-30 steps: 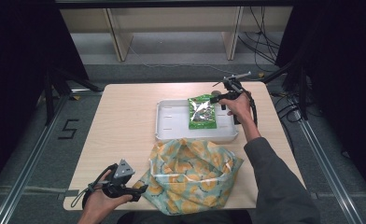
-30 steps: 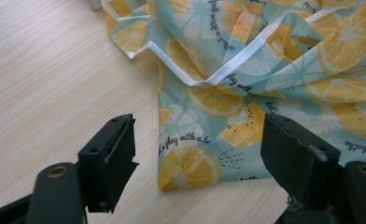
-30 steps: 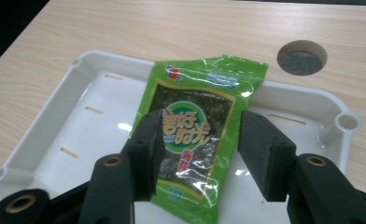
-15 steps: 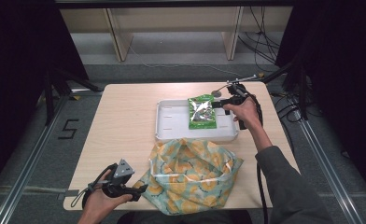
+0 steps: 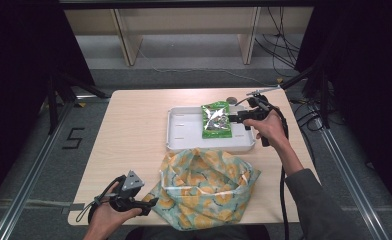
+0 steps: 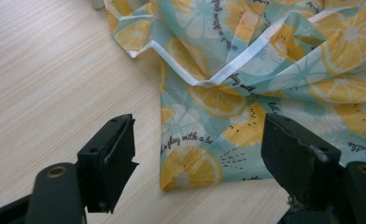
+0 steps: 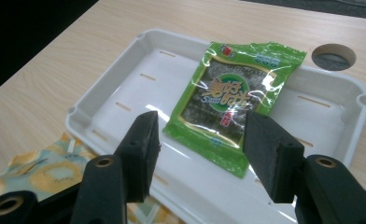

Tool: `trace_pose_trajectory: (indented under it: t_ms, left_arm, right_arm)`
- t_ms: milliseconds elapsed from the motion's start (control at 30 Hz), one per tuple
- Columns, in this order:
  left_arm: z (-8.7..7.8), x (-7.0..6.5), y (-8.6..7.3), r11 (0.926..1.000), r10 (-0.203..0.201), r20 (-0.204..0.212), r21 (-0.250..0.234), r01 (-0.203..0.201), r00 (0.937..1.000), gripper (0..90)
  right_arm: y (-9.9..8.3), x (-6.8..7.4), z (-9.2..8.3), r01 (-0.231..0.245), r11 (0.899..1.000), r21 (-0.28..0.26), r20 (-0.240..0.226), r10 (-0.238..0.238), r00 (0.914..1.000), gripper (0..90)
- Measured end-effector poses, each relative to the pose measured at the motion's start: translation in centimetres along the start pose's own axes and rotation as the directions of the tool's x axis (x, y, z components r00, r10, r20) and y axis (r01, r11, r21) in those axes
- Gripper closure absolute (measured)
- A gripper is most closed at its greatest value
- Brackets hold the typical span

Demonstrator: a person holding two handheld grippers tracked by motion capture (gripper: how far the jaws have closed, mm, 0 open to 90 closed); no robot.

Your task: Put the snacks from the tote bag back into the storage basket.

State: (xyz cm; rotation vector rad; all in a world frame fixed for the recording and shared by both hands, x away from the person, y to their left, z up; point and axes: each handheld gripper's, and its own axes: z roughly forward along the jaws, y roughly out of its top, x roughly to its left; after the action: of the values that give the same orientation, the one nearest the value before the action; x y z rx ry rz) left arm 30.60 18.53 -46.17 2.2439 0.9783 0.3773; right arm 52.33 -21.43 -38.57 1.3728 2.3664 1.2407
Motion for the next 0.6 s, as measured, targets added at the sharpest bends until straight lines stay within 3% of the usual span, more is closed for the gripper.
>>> trace_pose_trajectory:
  t_ms: [200,233,267,400,567,600]
  left_arm:
    - [0.0,0.0,0.0,1.0000,0.000,-0.001,0.000,0.000,1.0000,25.7]
    - [0.1,-0.1,0.0,0.9998,-0.018,0.002,-0.001,0.018,0.9998,25.7]
    - [0.1,0.0,0.0,0.9999,-0.015,-0.002,-0.002,0.015,0.9999,25.7]
    - [0.0,0.1,0.0,1.0000,-0.004,-0.002,0.001,0.004,1.0000,25.7]
    - [0.1,0.0,-0.1,0.9997,-0.023,0.001,-0.001,0.023,0.9997,25.7]
    - [0.1,0.0,-0.1,0.9997,-0.022,0.001,-0.001,0.022,0.9997,25.7]
  right_arm:
    - [-1.2,0.9,-0.8,0.002,1.000,-0.005,-0.018,-0.002,0.9998,46.2]
    - [-1.3,0.7,-0.9,0.038,0.999,-0.007,-0.017,-0.038,0.9991,46.1]
    - [-1.6,1.0,-1.0,0.011,1.000,-0.007,-0.019,-0.011,0.9998,46.1]
    - [-2.1,1.1,-1.4,0.053,0.998,-0.013,-0.029,-0.054,0.9981,45.4]
    - [-2.6,2.0,-2.0,0.039,0.999,-0.002,-0.041,-0.039,0.9984,44.3]
    - [-2.7,1.8,-2.1,0.064,0.998,-0.009,-0.038,-0.065,0.9972,44.0]
